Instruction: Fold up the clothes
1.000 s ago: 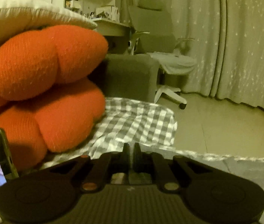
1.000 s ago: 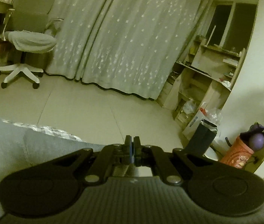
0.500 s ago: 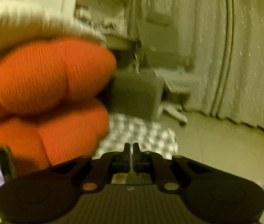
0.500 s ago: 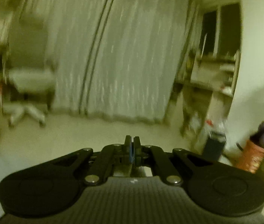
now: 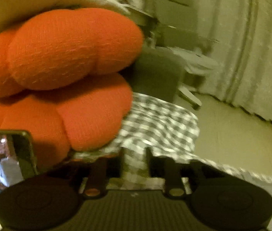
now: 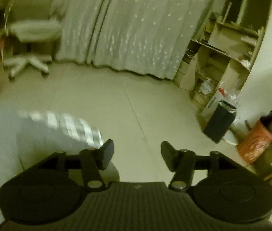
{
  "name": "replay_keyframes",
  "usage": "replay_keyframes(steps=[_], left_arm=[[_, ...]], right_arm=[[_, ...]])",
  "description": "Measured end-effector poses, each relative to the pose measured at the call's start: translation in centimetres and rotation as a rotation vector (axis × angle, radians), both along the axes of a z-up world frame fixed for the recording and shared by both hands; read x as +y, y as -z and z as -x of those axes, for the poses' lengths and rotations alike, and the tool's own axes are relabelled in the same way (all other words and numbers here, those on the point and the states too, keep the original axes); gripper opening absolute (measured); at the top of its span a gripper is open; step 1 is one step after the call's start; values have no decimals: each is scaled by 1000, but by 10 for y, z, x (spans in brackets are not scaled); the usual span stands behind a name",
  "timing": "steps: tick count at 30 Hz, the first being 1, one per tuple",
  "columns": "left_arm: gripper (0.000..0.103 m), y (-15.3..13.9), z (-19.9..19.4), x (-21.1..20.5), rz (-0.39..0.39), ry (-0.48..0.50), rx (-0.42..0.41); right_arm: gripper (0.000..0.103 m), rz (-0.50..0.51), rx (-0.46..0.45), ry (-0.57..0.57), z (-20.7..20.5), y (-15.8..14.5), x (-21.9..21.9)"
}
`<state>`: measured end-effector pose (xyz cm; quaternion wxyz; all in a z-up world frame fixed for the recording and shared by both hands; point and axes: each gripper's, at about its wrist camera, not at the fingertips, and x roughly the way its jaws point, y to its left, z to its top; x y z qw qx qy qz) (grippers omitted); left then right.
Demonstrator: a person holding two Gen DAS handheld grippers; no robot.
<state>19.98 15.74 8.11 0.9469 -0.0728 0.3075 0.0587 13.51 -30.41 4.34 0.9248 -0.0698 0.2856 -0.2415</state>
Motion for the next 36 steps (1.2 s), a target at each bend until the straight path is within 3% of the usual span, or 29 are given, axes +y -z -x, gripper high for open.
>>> replay_keyframes(steps=[4,9,11,12,13,14,15,17,18,21,28,32,36], left_arm=[[61,11,-7,-27,-83,132,67],[59,33,-22,-60,-178,291,127],[43,40,-27,-67,-195,317,139],[25,42,-28,-68,-179,324,138],[15,42,-28,-68,-158,322,136],[10,41,-26,-70,-160,321,128],[3,40,-24,-73,-175,323,117],[2,39,-21,-79,-204,328,95],[2,38,-19,-81,-218,330,84],[2,29,-18,-75,-183,302,30],[2,9,-32,-79,-169,263,-38],[2,3,-42,-85,-168,249,-49],[2,19,-55,-102,-234,255,-18]], right_arm=[[59,-44,-6,-151,-8,-17,11],[59,-80,107,-425,-42,-16,44],[59,-106,149,-512,-58,-9,56],[59,-107,162,-549,-67,-5,64],[59,-106,178,-574,-75,-3,70],[58,-106,198,-593,-85,1,74],[52,-110,222,-603,-93,7,79],[25,-118,239,-611,-100,15,84],[1,-144,238,-619,-101,14,87],[1,-72,182,-650,-89,5,100],[1,-30,19,-507,-95,-24,82],[0,1,-19,-419,-102,-22,82],[0,48,-48,-267,-110,-7,80]])
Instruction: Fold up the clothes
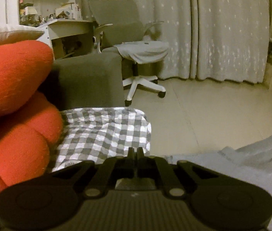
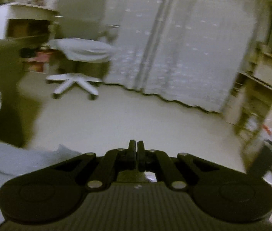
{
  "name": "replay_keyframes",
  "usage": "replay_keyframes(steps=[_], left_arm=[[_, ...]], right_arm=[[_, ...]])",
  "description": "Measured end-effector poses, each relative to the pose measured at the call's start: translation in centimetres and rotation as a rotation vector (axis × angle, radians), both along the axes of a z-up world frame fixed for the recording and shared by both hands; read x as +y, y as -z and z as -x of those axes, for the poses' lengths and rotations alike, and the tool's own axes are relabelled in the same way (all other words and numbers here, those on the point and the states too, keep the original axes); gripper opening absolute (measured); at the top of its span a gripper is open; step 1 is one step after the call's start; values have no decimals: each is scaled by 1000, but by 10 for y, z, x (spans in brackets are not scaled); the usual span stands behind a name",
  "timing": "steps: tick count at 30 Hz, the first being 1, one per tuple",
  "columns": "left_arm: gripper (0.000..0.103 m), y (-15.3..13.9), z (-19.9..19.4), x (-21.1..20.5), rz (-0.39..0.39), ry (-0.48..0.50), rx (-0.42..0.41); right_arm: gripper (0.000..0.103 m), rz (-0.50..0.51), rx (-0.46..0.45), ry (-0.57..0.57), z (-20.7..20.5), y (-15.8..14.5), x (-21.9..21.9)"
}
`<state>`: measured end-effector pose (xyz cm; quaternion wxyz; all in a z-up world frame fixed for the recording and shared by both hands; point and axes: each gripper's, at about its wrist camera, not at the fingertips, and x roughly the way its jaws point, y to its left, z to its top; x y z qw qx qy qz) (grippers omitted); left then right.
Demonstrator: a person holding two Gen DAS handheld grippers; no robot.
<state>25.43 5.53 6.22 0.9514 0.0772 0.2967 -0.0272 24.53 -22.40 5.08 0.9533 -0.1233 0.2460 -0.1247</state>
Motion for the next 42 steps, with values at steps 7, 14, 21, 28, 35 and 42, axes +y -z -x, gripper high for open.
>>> replay_keyframes(steps=[7,14,21,28,35,42], left_arm=[[9,17,-4,2,74,-49,89],[40,-40,42,63,223,-105,28],[42,-23,90,119,337,-208,144],[42,6,125,122,386,-214,197],[30,11,134,100,347,-165,160],[2,6,143,100,343,-177,142]], right_arm=[[0,169,188,108,-11,60,7],[48,-42,85,70,48,-9,-19],[54,-188,94,-59,132,-42,7],[55,-237,148,-379,264,-31,93],[55,-275,146,-668,402,-7,159],[58,-153,204,-868,461,26,207]])
